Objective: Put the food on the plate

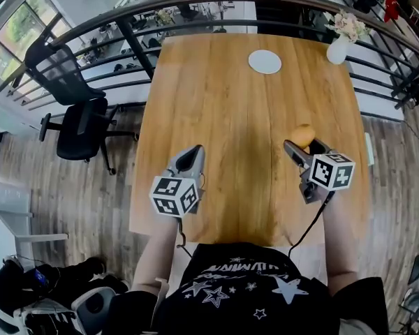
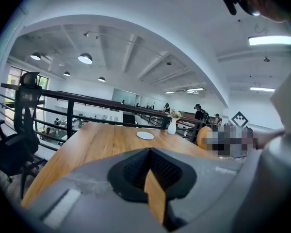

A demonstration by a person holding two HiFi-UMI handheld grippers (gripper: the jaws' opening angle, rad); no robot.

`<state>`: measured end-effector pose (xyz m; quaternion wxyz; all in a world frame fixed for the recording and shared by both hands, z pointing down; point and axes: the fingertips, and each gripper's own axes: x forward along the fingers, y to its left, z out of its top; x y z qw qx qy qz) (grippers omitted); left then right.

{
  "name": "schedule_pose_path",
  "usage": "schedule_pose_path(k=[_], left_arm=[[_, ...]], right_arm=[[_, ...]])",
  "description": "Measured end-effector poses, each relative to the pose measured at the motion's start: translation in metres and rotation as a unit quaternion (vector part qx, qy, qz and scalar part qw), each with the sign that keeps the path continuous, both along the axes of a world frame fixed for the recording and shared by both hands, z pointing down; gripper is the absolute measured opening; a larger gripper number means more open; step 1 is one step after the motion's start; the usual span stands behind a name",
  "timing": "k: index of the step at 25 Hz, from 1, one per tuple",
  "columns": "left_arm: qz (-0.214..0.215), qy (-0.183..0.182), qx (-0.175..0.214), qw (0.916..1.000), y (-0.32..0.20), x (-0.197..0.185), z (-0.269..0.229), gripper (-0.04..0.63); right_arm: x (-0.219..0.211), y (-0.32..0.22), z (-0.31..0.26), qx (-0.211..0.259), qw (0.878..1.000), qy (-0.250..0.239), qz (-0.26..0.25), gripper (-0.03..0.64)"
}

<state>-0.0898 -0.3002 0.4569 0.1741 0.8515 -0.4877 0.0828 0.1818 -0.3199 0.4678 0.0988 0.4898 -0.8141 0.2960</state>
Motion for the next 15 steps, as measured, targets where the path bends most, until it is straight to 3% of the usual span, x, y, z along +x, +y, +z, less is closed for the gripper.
schedule_pose_path(k=[15], left_arm=[[0.011, 0.007, 0.022, 0.9997, -0.103, -0.016, -0.001, 0.002]], right_arm=[[-0.03, -0.123, 0.017, 0.004, 1.0, 0.023, 0.0, 0.359]])
